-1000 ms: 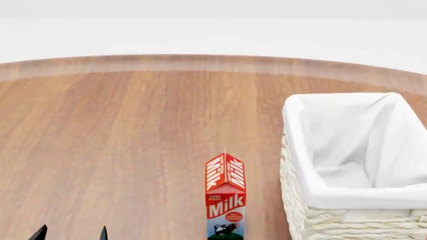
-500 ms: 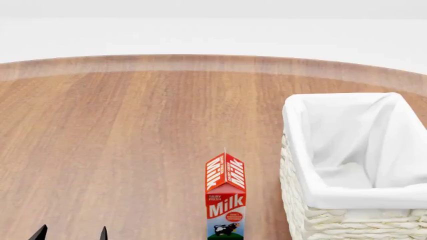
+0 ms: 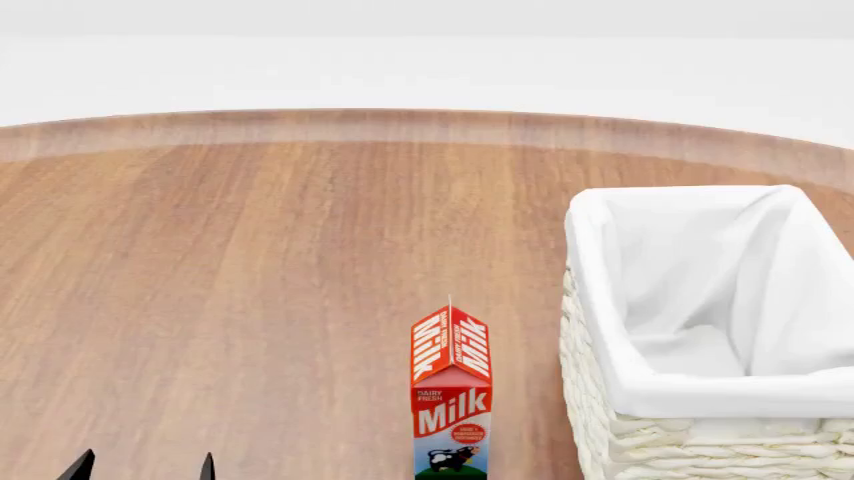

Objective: Pick up the orange juice, and put it in the basket.

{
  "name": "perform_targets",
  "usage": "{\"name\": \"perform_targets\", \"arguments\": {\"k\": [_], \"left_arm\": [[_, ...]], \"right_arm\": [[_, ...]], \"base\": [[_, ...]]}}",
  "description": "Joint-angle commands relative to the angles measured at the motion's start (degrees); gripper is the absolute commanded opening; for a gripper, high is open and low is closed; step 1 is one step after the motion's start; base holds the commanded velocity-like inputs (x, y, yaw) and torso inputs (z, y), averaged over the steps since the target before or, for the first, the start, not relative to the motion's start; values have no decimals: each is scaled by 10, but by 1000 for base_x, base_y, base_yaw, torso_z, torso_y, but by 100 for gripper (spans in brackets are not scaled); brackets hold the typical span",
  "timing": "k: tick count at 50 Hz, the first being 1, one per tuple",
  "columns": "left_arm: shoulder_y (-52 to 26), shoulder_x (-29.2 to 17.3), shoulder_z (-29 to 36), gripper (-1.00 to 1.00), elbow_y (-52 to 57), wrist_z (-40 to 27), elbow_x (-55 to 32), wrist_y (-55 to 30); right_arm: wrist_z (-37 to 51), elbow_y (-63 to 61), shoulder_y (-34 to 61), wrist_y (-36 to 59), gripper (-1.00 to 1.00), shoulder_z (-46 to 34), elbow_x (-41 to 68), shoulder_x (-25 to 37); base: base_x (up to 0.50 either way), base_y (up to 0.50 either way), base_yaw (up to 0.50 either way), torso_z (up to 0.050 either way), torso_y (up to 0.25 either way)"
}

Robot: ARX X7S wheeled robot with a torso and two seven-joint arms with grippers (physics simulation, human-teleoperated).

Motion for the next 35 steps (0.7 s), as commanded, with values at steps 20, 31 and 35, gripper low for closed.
{"name": "perform_targets", "arguments": {"k": [20, 31, 35], "left_arm": [[-2, -5, 7, 100, -1, -6, -5, 2], [-2, -7, 9, 100, -1, -8, -7, 3], [-2, -8, 10, 100, -1, -9, -8, 3]], "right_arm": [[3, 54, 16, -22, 100, -14, 4, -6], [2, 67, 19, -30, 100, -19, 7, -7], [4, 68, 19, -31, 100, -21, 8, -7]], "base": [[0, 0, 0, 0, 0], [0, 0, 0, 0, 0], [0, 0, 0, 0, 0]]}}
